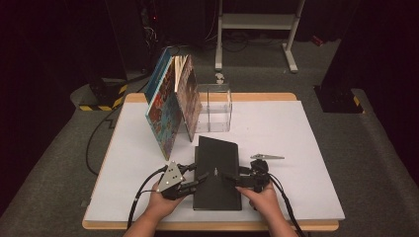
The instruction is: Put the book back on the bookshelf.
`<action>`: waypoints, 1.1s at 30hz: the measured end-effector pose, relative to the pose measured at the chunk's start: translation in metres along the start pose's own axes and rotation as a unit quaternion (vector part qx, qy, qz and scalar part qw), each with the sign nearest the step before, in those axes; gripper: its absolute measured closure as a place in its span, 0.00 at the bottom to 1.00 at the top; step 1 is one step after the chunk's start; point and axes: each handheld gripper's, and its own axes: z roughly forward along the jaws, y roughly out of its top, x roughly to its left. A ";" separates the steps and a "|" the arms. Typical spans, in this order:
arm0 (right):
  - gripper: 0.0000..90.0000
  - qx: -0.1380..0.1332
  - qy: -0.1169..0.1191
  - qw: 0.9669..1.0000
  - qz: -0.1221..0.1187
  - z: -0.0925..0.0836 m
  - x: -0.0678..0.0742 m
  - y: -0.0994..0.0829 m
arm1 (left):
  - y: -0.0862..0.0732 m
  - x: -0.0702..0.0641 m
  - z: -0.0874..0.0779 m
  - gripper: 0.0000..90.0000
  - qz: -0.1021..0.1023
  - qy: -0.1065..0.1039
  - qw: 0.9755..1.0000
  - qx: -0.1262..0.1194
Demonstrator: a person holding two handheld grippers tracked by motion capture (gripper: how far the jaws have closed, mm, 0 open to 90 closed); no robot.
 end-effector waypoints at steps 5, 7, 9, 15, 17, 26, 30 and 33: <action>0.00 0.001 0.017 1.000 0.004 0.000 -0.003 0.000 | -0.001 -0.002 -0.001 0.60 0.014 -0.002 1.000 -0.010; 0.00 0.002 0.037 0.999 0.013 0.001 -0.005 0.000 | 0.000 -0.002 -0.002 0.60 0.020 -0.004 1.000 -0.014; 0.00 -0.002 0.030 1.000 0.003 -0.001 -0.002 0.000 | 0.000 -0.004 -0.003 0.60 0.023 -0.005 1.000 -0.019; 0.03 -0.010 -0.021 0.999 -0.034 -0.014 0.014 0.003 | 0.010 -0.007 0.000 0.60 0.018 0.008 1.000 0.006; 0.07 -0.026 -0.044 0.997 -0.052 -0.019 0.019 0.001 | 0.013 -0.007 0.001 0.60 0.008 0.016 1.000 0.017; 0.33 -0.120 -0.100 0.980 -0.121 -0.048 0.033 -0.001 | 0.020 -0.006 0.017 0.61 -0.013 0.053 0.998 0.039; 0.40 -0.146 -0.116 0.973 -0.138 -0.058 0.038 0.002 | 0.024 -0.004 0.026 0.62 -0.009 0.065 0.997 0.038; 0.44 -0.161 -0.127 0.967 -0.153 -0.066 0.042 0.004 | 0.025 -0.003 0.030 0.65 -0.012 0.070 0.997 0.036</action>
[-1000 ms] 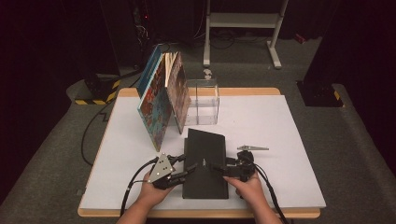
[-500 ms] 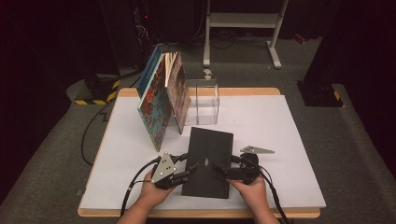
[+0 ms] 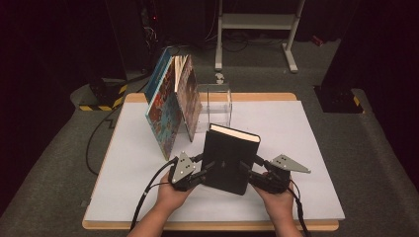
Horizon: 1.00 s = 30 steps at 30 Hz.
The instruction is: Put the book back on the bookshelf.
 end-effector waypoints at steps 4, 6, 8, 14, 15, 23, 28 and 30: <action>0.45 -0.007 -0.010 0.999 -0.035 -0.008 0.007 -0.002 | -0.006 0.001 -0.002 0.66 -0.006 -0.010 1.000 -0.007; 0.46 -0.012 -0.004 0.999 -0.041 -0.011 0.008 -0.005 | -0.010 0.000 -0.005 0.66 -0.003 -0.011 1.000 -0.007; 0.46 -0.017 0.008 0.999 -0.041 -0.013 0.008 -0.007 | -0.015 -0.001 -0.008 0.65 -0.001 -0.009 1.000 -0.009; 0.40 -0.015 0.034 0.998 -0.040 -0.014 0.010 -0.008 | -0.026 0.003 -0.017 0.54 -0.013 -0.008 1.000 0.000; 0.39 -0.013 0.038 0.998 -0.042 -0.013 0.011 -0.009 | -0.029 0.005 -0.019 0.52 -0.021 -0.012 1.000 0.000; 0.33 -0.005 0.044 0.995 -0.089 -0.008 0.015 -0.010 | -0.048 0.031 -0.043 0.49 -0.073 0.004 0.997 0.012; 0.21 0.010 0.044 0.995 -0.086 -0.004 0.016 -0.003 | -0.062 0.050 -0.055 0.47 -0.107 0.056 0.992 0.031; 0.20 0.007 0.054 0.995 -0.081 -0.003 0.017 0.003 | -0.067 0.056 -0.057 0.47 -0.120 0.071 0.989 0.044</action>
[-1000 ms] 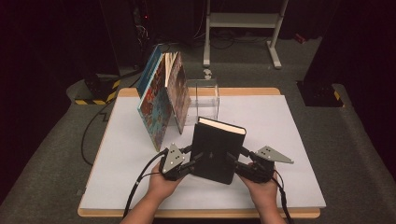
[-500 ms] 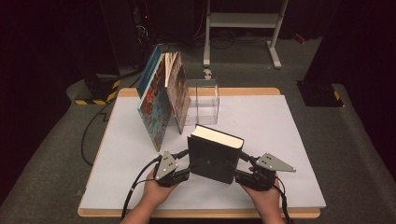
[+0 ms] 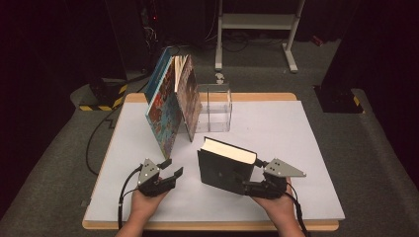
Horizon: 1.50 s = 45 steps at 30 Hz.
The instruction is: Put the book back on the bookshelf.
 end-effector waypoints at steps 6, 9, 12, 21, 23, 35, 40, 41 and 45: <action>0.22 -0.002 0.019 1.000 -0.012 0.003 0.003 0.015 | -0.004 0.011 -0.002 0.47 -0.014 0.011 1.000 0.005; 0.30 0.001 0.031 0.999 -0.029 0.004 0.005 0.023 | -0.005 0.010 -0.003 0.47 -0.013 0.010 1.000 0.004; 0.37 0.008 0.045 0.998 -0.045 0.008 0.006 0.029 | -0.005 0.011 -0.003 0.47 -0.014 0.011 1.000 0.003; 0.60 0.037 0.064 0.995 -0.070 0.006 0.010 0.036 | -0.006 0.020 -0.006 0.47 -0.030 0.019 0.999 0.001; 0.60 0.038 0.049 0.996 -0.065 0.006 0.014 0.037 | -0.006 0.020 -0.007 0.47 -0.028 0.019 0.999 0.001; 0.60 0.025 -0.095 0.995 -0.032 0.032 0.002 0.070 | -0.006 0.025 -0.008 0.47 -0.039 0.015 0.999 -0.006; 0.60 0.016 -0.124 0.992 -0.018 0.057 -0.009 0.082 | -0.007 0.024 -0.006 0.47 -0.035 0.007 0.999 -0.005; 0.60 0.015 -0.132 0.991 -0.020 0.063 -0.010 0.086 | -0.007 0.024 -0.006 0.47 -0.035 0.006 0.999 -0.005; 0.60 0.013 -0.153 0.988 -0.010 0.083 -0.018 0.096 | -0.008 0.023 -0.006 0.47 -0.033 -0.001 0.999 -0.005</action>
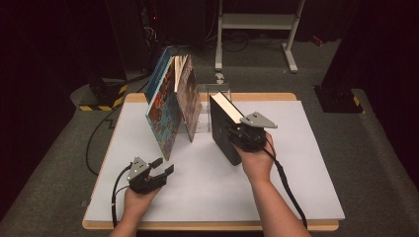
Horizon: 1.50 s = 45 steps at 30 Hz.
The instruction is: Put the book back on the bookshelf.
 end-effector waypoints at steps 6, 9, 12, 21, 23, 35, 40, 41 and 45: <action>0.60 -0.009 -0.036 0.999 0.008 0.029 -0.004 0.013 | 0.000 0.001 -0.001 0.47 -0.005 -0.005 1.000 -0.004; 0.60 -0.009 -0.052 0.999 0.013 0.046 -0.006 0.018 | -0.001 0.001 -0.001 0.47 -0.011 -0.007 1.000 -0.005; 0.60 -0.013 -0.064 0.998 -0.003 0.061 -0.003 0.022 | 0.000 0.002 -0.002 0.47 -0.018 -0.008 1.000 -0.008; 0.60 -0.016 -0.081 0.996 0.022 0.102 -0.011 0.031 | -0.001 0.003 -0.002 0.47 -0.019 -0.012 1.000 -0.008; 0.60 -0.017 -0.084 0.996 0.030 0.108 -0.015 0.032 | -0.001 0.002 -0.001 0.47 -0.022 -0.014 1.000 -0.009; 0.60 -0.022 -0.096 0.995 0.033 0.137 -0.019 0.034 | -0.001 -0.001 0.001 0.48 -0.024 -0.026 0.999 -0.004; 0.59 -0.026 -0.096 0.994 0.037 0.138 -0.020 0.026 | -0.001 0.000 0.001 0.48 -0.024 -0.025 0.999 -0.003; 0.58 -0.023 -0.095 0.994 0.040 0.137 -0.019 0.025 | -0.001 -0.001 0.001 0.48 -0.024 -0.026 0.999 -0.003; 0.53 -0.013 -0.078 0.996 0.048 0.134 -0.020 0.022 | 0.000 -0.001 0.000 0.48 -0.021 -0.025 0.999 -0.003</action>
